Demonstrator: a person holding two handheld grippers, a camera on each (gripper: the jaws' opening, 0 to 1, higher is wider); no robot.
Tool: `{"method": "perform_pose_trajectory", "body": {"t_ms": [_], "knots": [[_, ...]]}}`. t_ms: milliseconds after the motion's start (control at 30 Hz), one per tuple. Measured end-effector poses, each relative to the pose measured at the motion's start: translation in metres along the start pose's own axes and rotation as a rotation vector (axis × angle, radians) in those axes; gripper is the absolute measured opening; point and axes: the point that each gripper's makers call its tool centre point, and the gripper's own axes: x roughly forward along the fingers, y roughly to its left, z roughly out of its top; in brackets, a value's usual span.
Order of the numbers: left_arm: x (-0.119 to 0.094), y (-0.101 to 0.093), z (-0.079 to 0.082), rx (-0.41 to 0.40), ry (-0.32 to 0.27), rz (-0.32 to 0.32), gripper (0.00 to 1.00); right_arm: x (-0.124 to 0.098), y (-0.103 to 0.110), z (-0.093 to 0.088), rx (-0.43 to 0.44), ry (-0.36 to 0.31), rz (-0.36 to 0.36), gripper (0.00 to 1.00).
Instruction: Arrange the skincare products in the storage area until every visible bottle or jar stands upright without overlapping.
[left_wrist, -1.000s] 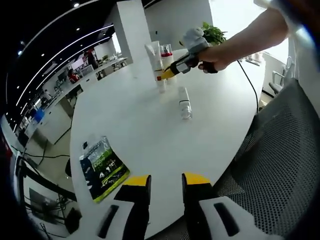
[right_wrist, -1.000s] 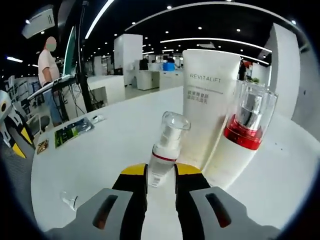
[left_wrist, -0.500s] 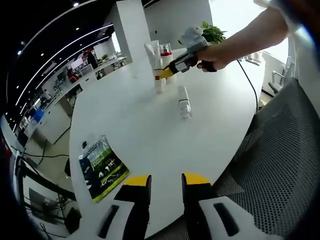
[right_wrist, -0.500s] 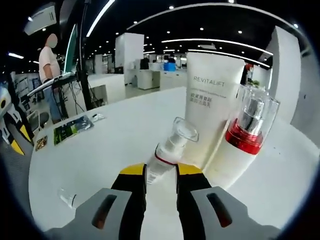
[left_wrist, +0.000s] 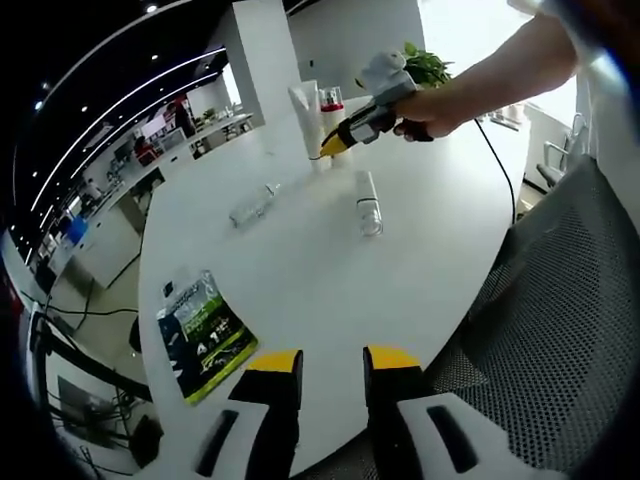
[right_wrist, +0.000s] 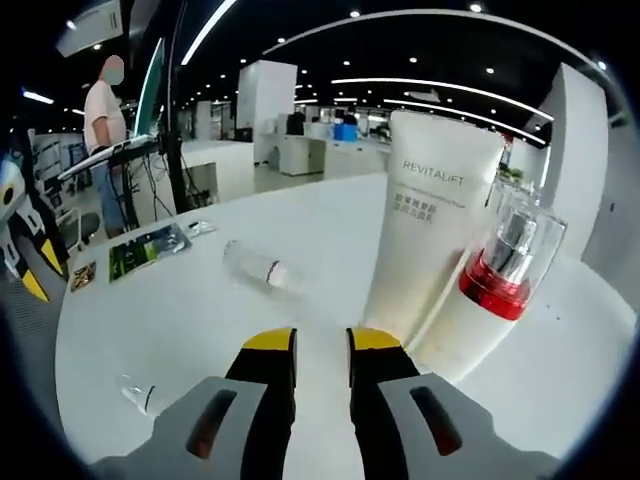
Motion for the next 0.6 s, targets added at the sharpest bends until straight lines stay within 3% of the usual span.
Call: {"method": "perform_pose_trajectory", "body": {"t_ms": [233, 300, 467, 600], "knots": [[-0.001, 0.000, 0.001, 0.001, -0.006, 0.001, 0.24, 0.010, 0.021, 0.014, -0.054, -0.001, 0.065, 0.21], [0.000, -0.001, 0.001, 0.001, -0.002, -0.001, 0.24, 0.017, 0.033, 0.022, -0.103, 0.003, 0.111, 0.23], [0.001, -0.003, -0.001, 0.010, 0.007, -0.008, 0.24, 0.039, 0.060, 0.047, -0.242, 0.016, 0.193, 0.29], [0.001, -0.002, -0.002, 0.008, 0.012, -0.006, 0.24, 0.061, 0.077, 0.084, -0.314, -0.029, 0.237, 0.32]]}}
